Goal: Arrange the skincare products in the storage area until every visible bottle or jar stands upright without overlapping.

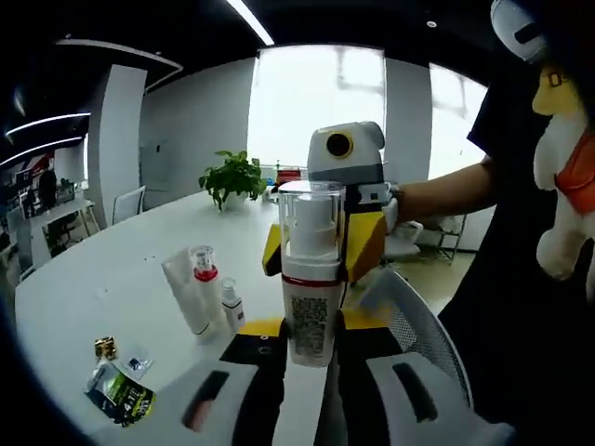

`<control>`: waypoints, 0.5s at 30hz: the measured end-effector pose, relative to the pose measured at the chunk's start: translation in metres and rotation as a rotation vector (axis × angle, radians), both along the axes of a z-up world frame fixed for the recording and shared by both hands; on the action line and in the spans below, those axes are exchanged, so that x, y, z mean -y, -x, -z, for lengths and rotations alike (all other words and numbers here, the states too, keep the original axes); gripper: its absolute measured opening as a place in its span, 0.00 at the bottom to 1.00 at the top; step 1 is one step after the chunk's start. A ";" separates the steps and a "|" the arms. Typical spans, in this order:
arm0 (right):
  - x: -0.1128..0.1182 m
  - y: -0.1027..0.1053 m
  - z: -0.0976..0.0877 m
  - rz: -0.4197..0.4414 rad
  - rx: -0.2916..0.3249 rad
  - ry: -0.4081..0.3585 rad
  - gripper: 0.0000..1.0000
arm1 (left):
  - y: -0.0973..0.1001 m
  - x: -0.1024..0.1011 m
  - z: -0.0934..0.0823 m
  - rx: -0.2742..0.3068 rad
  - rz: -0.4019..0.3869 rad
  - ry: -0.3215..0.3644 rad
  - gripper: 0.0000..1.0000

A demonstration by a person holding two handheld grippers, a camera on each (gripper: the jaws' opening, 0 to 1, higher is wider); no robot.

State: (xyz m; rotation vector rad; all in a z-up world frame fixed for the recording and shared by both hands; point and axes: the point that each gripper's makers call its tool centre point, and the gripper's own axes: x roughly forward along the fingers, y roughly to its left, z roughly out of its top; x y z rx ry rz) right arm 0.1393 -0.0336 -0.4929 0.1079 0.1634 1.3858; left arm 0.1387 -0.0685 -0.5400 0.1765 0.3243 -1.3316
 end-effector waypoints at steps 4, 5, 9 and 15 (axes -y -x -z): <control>0.007 -0.006 0.001 0.027 0.025 0.031 0.21 | -0.007 0.003 0.003 -0.001 0.006 0.000 0.23; 0.008 -0.008 0.002 0.032 0.024 0.036 0.21 | -0.008 0.005 0.005 -0.003 0.008 -0.001 0.23; 0.020 -0.014 0.002 0.063 0.021 0.044 0.23 | -0.010 0.013 0.018 -0.014 0.030 -0.016 0.23; 0.031 -0.017 0.010 0.103 0.034 0.082 0.20 | -0.013 0.025 0.027 -0.019 0.062 -0.014 0.23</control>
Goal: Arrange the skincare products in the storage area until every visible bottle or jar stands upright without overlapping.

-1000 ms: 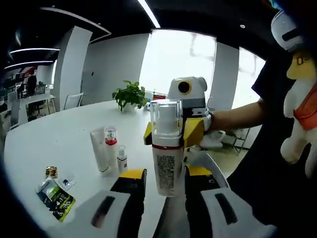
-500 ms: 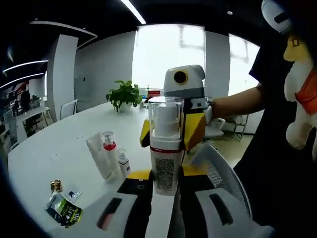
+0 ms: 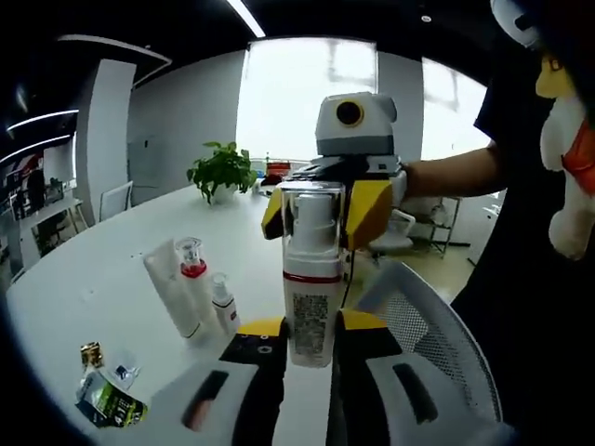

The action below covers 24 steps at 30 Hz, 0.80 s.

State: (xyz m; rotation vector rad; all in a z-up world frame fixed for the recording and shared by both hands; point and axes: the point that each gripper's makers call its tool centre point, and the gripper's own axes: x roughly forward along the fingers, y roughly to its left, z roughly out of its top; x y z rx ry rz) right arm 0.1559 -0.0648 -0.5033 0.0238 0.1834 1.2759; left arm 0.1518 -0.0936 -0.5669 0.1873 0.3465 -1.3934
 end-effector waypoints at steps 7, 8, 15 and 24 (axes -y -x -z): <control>0.009 -0.009 0.017 0.027 0.004 0.057 0.20 | -0.006 0.009 0.016 0.029 0.046 -0.029 0.20; 0.010 -0.012 0.020 0.030 0.004 0.065 0.20 | -0.008 0.010 0.019 0.030 0.047 -0.027 0.20; 0.014 -0.026 0.042 0.042 -0.001 0.126 0.20 | -0.022 0.015 0.038 0.043 0.041 -0.038 0.20; 0.018 -0.043 0.074 0.071 -0.027 0.178 0.20 | -0.048 0.014 0.085 0.035 0.046 -0.059 0.20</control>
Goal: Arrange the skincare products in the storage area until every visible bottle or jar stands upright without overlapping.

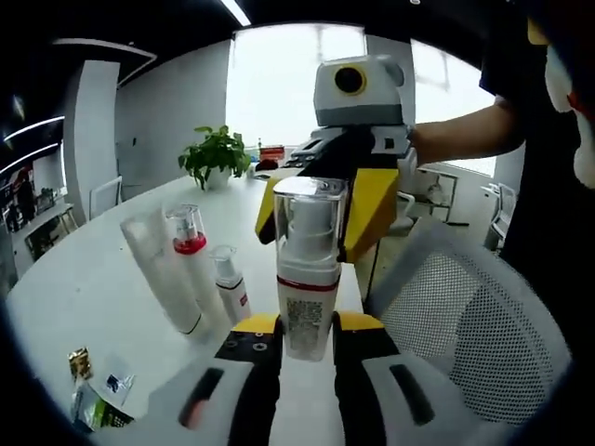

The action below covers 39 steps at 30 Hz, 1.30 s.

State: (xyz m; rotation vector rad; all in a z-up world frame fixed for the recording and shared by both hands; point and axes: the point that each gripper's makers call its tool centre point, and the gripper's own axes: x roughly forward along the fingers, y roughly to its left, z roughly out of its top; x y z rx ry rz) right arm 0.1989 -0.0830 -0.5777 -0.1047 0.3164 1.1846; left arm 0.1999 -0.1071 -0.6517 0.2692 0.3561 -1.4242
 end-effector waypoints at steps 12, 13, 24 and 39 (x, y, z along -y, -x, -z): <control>0.004 -0.010 0.049 0.048 -0.055 0.076 0.21 | -0.011 0.003 0.037 0.009 -0.007 -0.059 0.20; 0.004 -0.010 0.053 0.048 -0.057 0.088 0.21 | -0.012 0.003 0.039 0.012 -0.007 -0.067 0.20; 0.008 -0.019 0.076 0.073 -0.080 0.124 0.21 | -0.017 0.012 0.061 0.007 -0.005 -0.064 0.20; 0.015 -0.022 0.093 0.085 -0.097 0.133 0.22 | -0.016 0.016 0.074 0.007 0.011 -0.098 0.20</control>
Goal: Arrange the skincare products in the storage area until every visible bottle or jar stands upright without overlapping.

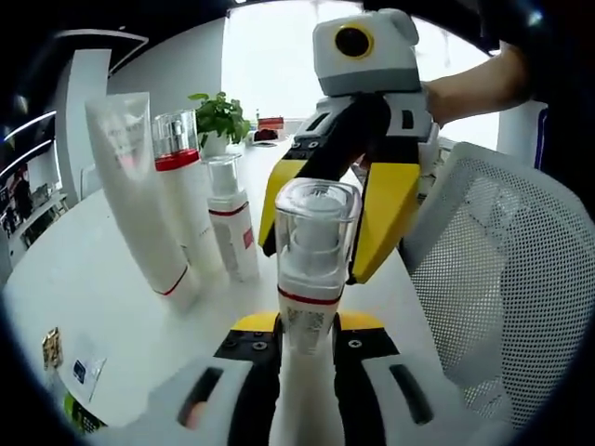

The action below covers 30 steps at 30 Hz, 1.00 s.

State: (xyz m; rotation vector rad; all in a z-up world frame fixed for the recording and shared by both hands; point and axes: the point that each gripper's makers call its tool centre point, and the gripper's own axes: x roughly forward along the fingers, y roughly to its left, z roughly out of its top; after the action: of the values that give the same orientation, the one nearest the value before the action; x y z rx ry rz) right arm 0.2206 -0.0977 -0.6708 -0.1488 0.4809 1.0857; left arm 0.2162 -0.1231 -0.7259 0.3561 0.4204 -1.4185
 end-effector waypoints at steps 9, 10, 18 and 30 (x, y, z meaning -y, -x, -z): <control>0.008 -0.007 0.006 0.039 -0.010 -0.004 0.22 | -0.006 0.003 0.001 0.015 0.010 -0.007 0.20; 0.009 -0.008 0.006 0.042 -0.012 -0.005 0.23 | -0.006 0.003 0.003 0.019 0.012 -0.022 0.19; 0.011 -0.009 0.008 0.055 -0.014 0.001 0.26 | -0.008 0.003 0.005 0.022 0.020 -0.030 0.19; 0.032 -0.001 0.010 0.125 -0.028 0.008 0.29 | -0.018 0.007 0.005 0.012 0.048 -0.025 0.19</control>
State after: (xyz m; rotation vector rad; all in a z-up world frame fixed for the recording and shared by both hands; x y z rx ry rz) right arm 0.2211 -0.1298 -0.6806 -0.1098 0.5133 0.9647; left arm 0.2341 -0.1305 -0.7305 0.3976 0.4226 -1.4582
